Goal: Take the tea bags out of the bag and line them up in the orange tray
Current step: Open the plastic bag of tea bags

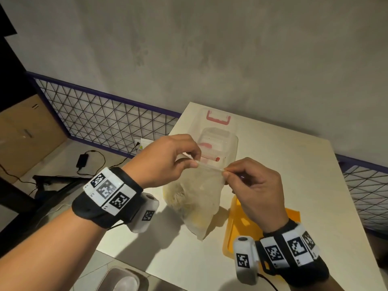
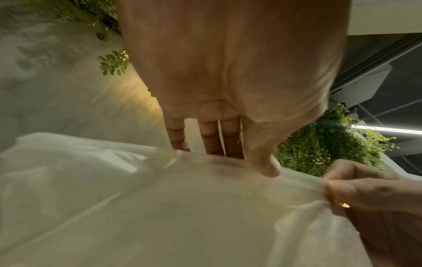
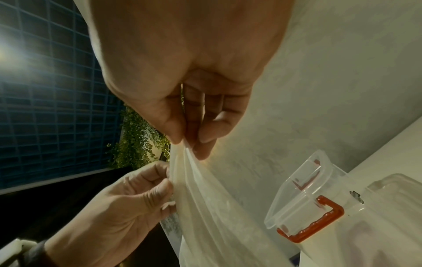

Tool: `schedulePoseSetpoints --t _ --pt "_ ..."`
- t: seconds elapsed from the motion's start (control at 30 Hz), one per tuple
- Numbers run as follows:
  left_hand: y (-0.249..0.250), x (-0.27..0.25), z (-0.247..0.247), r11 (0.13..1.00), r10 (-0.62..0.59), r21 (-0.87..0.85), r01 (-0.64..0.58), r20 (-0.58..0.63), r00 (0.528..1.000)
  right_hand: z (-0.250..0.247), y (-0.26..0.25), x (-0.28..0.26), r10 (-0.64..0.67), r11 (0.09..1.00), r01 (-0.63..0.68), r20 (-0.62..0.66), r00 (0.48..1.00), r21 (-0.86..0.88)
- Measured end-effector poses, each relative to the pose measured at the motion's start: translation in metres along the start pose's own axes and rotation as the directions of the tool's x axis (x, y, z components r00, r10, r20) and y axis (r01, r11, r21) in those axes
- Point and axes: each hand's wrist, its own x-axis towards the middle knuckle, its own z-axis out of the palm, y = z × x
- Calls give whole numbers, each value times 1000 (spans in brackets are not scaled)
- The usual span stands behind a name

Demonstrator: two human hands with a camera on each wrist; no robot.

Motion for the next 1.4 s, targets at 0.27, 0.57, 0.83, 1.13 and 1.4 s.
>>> schedulePoseSetpoints --t 0.27,0.57,0.83,1.13,1.4 --pt "-23 -8 -25 990 -135 52 133 25 991 -10 -2 1 37 999 -36 -24 999 34" --pt "-37 -16 -49 968 -229 109 226 18 973 -20 -5 4 206 970 -195 -62 977 147" --pt "-44 -29 -54 925 -369 115 363 31 929 -24 -1 10 322 925 -299 -69 944 233" --pt "-26 -30 -42 851 -525 94 517 94 846 -13 -7 22 442 876 -426 -22 897 225" --pt "-5 -21 -42 781 -612 -140 608 21 791 0 -16 37 448 894 -447 -14 894 44"
